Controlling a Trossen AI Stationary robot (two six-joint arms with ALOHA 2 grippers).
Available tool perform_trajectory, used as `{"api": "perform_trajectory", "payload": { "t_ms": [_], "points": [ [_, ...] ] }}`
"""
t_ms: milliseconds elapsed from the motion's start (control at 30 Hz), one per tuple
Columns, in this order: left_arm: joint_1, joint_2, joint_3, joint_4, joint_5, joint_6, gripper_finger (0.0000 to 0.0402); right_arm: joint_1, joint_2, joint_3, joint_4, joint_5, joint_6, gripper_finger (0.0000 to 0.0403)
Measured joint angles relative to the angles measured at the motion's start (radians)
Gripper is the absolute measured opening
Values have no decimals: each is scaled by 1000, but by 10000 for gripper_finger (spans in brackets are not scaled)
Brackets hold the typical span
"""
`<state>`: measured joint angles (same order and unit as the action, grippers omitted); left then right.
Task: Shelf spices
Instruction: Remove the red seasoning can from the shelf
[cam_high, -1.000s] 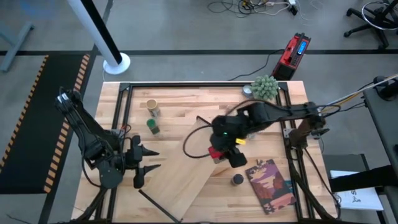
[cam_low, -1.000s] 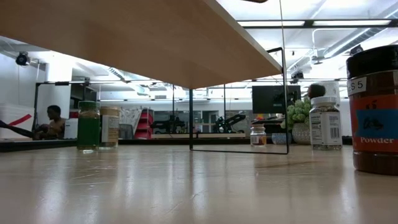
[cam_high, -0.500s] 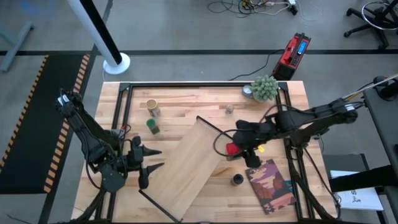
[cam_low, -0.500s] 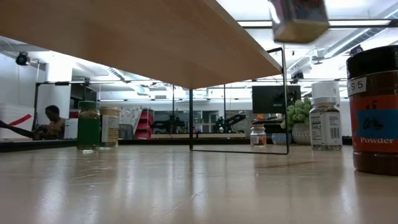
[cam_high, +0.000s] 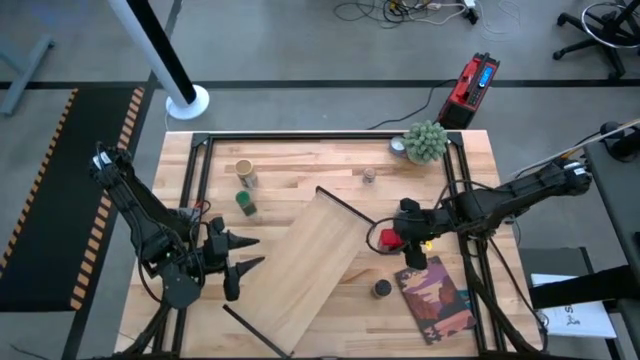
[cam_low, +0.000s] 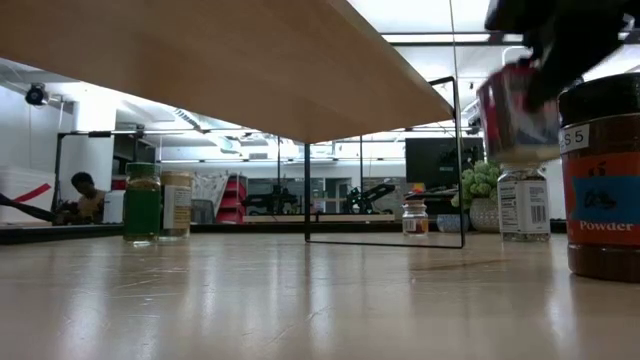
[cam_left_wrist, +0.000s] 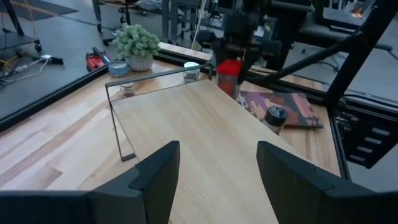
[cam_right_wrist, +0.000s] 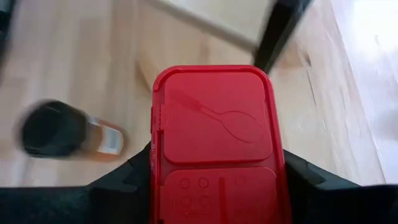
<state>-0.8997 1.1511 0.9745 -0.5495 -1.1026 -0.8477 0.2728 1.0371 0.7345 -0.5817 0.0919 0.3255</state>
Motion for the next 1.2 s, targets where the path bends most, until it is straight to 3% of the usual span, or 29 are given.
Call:
{"api": "perform_trajectory", "payload": {
  "t_ms": [500,833,1200],
  "points": [
    [0,0,0,15,1,-8,204,-1,18,-251,288,58,6,190],
    [8,-1,0,31,1,-8,204,-1,75,-265,296,106,-25,190],
    [8,-1,0,34,5,-8,204,0,135,-268,376,14,16,190]
  ]
}}
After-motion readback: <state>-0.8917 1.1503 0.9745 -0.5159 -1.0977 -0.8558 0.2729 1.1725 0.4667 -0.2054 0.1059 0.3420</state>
